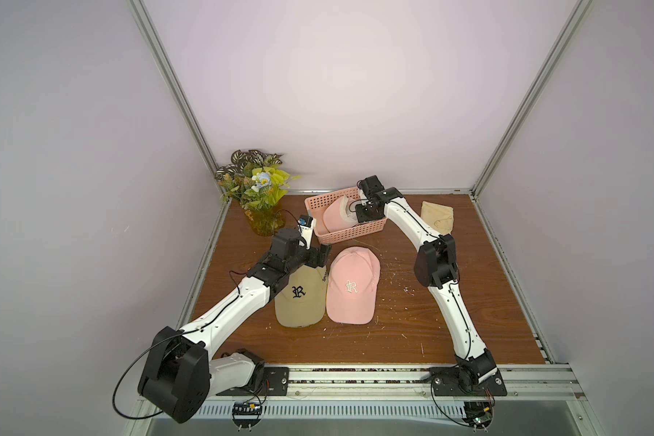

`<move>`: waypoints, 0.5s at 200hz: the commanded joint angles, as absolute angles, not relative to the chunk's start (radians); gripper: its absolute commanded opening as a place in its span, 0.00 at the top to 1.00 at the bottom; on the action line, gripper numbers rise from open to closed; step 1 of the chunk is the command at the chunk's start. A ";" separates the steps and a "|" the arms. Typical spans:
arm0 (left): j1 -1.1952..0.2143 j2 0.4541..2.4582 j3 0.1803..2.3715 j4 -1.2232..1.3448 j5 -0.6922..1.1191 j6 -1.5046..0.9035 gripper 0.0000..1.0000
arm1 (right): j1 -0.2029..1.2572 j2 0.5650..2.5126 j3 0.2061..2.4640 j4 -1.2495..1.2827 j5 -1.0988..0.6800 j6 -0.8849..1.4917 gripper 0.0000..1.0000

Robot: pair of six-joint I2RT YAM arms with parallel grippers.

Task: Turn the baseball cap inside out
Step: Pick up the baseball cap from the basket.

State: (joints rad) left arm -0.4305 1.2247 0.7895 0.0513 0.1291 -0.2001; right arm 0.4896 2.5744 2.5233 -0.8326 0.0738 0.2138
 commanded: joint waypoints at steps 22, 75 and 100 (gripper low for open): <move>-0.416 1.229 0.808 0.046 0.130 -0.190 0.12 | 0.489 2.553 2.573 -0.810 0.110 0.278 0.96; -0.415 1.212 0.813 0.040 0.136 -0.192 0.12 | 0.487 2.455 2.593 -0.746 0.164 0.347 1.00; -0.415 1.212 0.819 0.042 0.145 -0.176 0.12 | 0.486 2.417 2.614 -0.733 0.126 0.350 1.00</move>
State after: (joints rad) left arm -0.4301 1.2243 0.7898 0.0475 0.1303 -0.1993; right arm 0.4896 2.5393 2.5481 -0.7921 0.1253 0.3195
